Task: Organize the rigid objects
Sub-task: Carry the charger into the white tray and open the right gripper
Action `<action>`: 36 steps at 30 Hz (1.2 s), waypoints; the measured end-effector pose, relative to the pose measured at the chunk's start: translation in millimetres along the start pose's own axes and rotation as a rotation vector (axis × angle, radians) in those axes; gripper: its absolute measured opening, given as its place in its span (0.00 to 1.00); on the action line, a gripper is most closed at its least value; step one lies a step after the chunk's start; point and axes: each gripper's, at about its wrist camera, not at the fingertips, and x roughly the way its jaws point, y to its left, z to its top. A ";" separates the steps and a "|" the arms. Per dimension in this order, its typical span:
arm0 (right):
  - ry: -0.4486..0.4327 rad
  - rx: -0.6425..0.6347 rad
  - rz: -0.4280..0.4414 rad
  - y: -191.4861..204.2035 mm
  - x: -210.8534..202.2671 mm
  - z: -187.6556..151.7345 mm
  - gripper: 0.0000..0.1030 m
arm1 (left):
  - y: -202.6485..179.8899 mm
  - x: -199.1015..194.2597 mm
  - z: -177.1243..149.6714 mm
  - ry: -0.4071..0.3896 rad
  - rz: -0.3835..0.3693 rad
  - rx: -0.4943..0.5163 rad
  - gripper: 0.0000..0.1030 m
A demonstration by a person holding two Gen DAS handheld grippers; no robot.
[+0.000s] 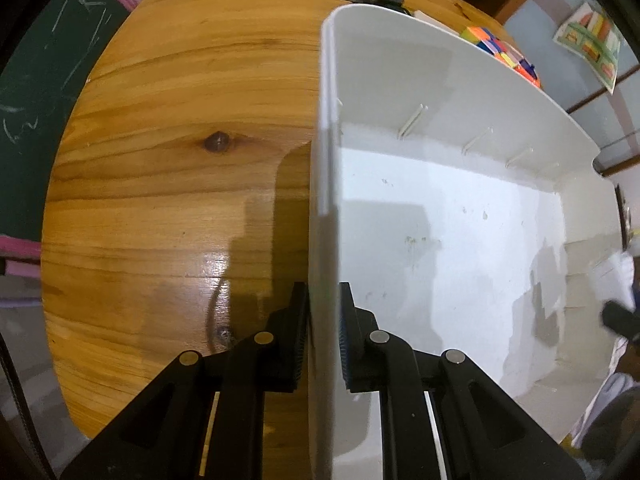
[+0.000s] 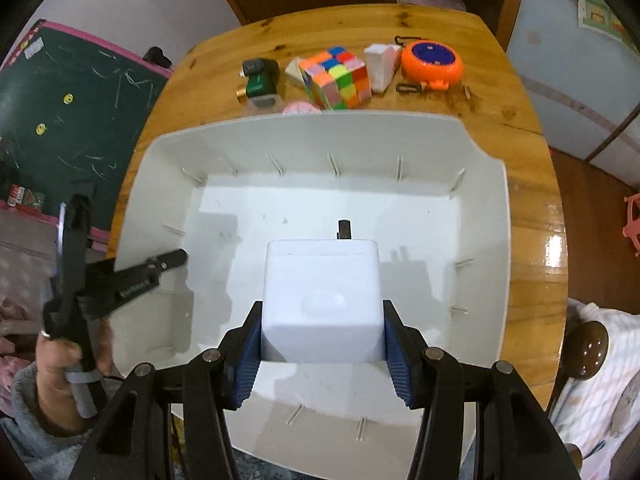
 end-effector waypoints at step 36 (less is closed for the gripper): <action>-0.088 -0.086 -0.023 44.4 8.8 -16.2 0.52 | 2.1 -7.6 -2.3 -0.027 -0.014 -0.010 0.15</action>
